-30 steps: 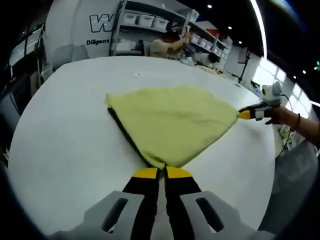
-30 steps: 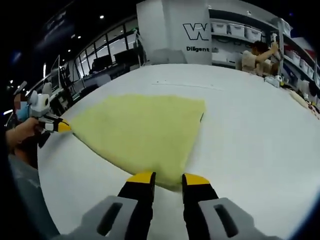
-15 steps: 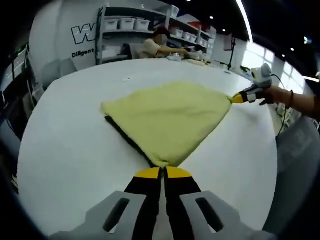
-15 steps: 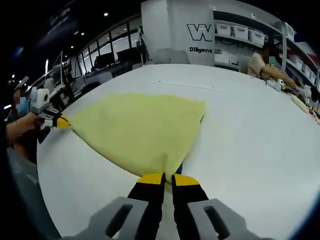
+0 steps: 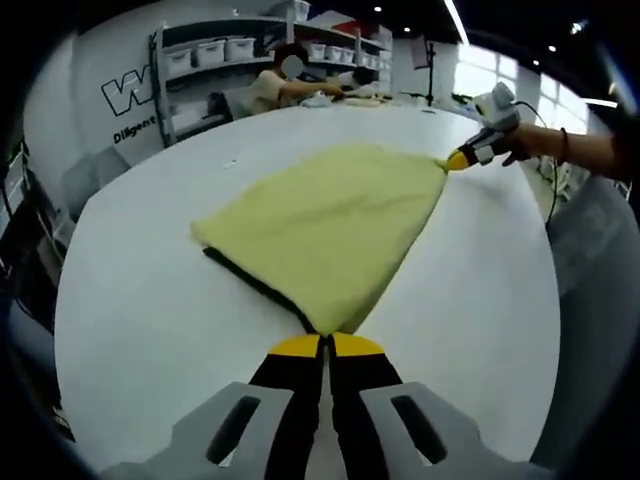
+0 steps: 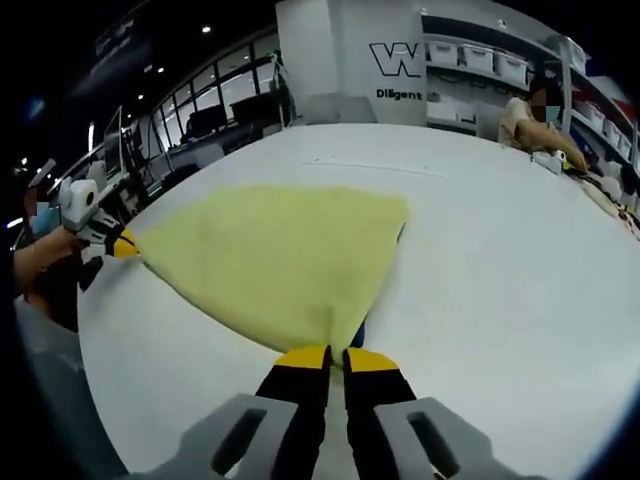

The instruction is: Fold the garment on the visible template until the final outline fits inside the template.

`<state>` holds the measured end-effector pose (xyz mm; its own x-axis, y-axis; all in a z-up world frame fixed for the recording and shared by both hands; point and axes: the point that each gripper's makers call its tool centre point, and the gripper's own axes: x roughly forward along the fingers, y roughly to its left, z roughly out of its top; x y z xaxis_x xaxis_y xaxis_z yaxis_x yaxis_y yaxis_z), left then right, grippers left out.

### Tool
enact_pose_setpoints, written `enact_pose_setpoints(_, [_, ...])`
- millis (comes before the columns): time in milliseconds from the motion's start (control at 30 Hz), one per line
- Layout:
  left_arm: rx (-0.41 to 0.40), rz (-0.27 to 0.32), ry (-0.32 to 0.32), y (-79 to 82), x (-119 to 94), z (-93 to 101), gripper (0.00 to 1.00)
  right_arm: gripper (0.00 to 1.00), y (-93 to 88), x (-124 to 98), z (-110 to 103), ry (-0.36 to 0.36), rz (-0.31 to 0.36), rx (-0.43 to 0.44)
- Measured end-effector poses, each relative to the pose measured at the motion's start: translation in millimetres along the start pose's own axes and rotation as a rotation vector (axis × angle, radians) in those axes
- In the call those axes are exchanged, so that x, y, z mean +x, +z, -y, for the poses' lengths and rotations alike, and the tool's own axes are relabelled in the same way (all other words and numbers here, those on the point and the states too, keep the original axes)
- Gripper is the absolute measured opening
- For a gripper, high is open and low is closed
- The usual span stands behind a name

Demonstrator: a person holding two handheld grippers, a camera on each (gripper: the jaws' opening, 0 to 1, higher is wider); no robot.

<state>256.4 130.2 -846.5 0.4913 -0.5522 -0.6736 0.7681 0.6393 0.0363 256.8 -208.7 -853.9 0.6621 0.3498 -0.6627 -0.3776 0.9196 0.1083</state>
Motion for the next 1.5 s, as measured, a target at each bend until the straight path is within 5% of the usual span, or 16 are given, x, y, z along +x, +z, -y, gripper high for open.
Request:
enact_pose_setpoints(467, [-0.005,-0.001,0.007,-10.2,-8.0,2.9,0.00,0.00,-7.9,-12.2,-13.6,0.050,-0.028,0.062])
enact_pose_setpoints(1500, [-0.005,-0.021,-0.002,-44.7,-30.5,23.8,0.00,0.00,-39.9,-33.5,-38.6,0.116,-0.102,0.034])
